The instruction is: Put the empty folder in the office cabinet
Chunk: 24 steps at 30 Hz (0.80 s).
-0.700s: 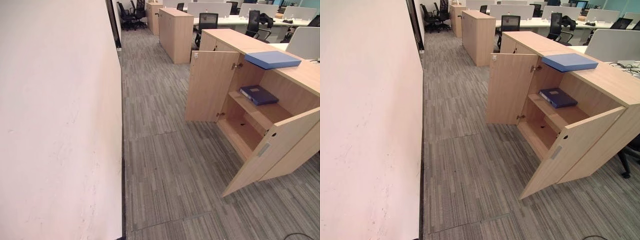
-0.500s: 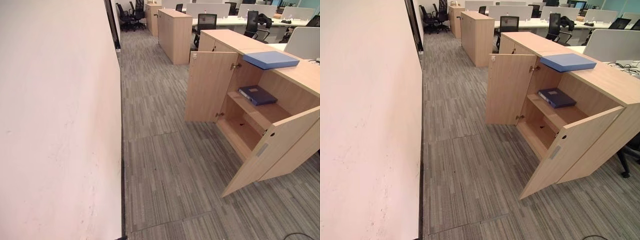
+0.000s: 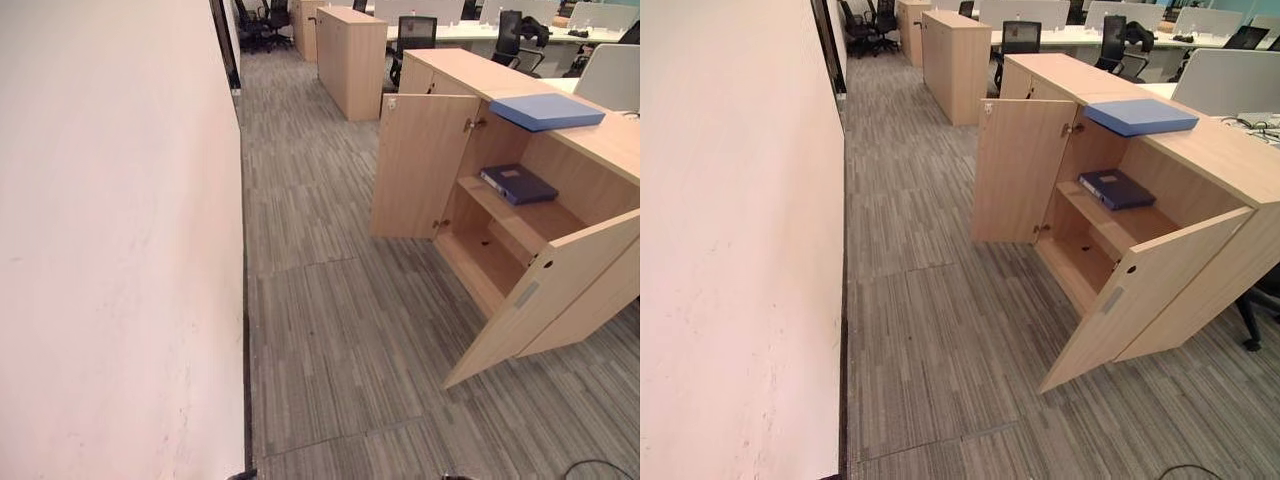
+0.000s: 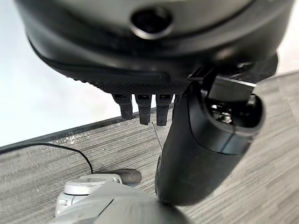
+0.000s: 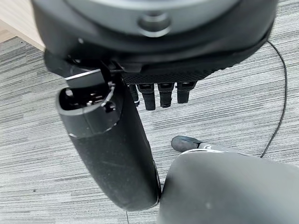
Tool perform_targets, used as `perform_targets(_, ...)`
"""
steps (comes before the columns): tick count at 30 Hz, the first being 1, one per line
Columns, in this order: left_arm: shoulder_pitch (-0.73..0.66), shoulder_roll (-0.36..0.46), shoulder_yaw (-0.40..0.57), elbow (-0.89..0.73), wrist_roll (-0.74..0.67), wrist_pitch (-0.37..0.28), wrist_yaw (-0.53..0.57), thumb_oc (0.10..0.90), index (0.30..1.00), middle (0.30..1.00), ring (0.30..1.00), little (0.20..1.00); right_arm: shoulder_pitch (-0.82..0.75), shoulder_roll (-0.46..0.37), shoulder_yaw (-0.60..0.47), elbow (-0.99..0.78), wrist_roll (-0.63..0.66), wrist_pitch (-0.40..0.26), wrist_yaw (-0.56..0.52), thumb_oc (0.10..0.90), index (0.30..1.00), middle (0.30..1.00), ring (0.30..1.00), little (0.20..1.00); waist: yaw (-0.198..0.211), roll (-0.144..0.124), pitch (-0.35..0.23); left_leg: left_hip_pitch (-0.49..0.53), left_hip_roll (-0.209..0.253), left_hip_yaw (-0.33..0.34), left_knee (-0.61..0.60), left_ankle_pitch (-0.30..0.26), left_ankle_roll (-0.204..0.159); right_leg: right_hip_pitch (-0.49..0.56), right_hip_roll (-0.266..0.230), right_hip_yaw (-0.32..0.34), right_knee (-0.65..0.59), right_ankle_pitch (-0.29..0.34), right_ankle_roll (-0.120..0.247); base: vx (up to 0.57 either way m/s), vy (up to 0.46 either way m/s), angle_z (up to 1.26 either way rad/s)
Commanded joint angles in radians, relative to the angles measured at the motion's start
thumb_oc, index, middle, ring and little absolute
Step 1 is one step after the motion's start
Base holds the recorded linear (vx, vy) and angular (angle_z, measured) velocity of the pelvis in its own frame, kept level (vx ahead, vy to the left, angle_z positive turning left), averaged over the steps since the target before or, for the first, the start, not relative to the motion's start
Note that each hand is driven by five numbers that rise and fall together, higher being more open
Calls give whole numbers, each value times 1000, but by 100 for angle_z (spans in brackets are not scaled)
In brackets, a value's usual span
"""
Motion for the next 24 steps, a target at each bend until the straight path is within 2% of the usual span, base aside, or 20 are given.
perform_targets(1, -47, -53, -41, 31, 57, -5, -17, 800, 900, 900, 900, 900, -54, -22, 37, -14, -32, -18, -16, 800, 900, 900, 900, 900, -5, 3, -2, 65, -73, -99, -7, -123, 35, -57, 39, 3, 6, 48, 40, -7, 2, -6)
perform_targets(7, -58, -48, -93, 20, 135, -9, -2, 800, 900, 900, 900, 900, -52, -26, 44, -40, -33, -29, -23, 800, 900, 900, 900, 900, -15, 7, 0, 70, -71, -90, -7, -129, 35, -53, 42, 10, 6, 47, 38, -1, 3, -4)
perform_targets(13, -63, -53, -114, 49, 184, 4, -4, 800, 900, 900, 900, 900, -65, -33, 92, -50, -128, -23, -36, 800, 900, 900, 900, 900, -16, 9, 6, 72, -70, -86, -7, -132, 36, -52, 44, 16, 6, 45, 38, -3, 2, -3)
perform_targets(24, -54, -57, -64, 116, 193, 28, 17, 800, 900, 900, 900, 900, -65, -39, 109, -39, -183, -8, -30, 800, 900, 900, 900, 900, -11, 9, 2, 77, -68, -79, -7, -134, 36, -48, 45, 16, 6, 42, 35, 0, 2, -2)
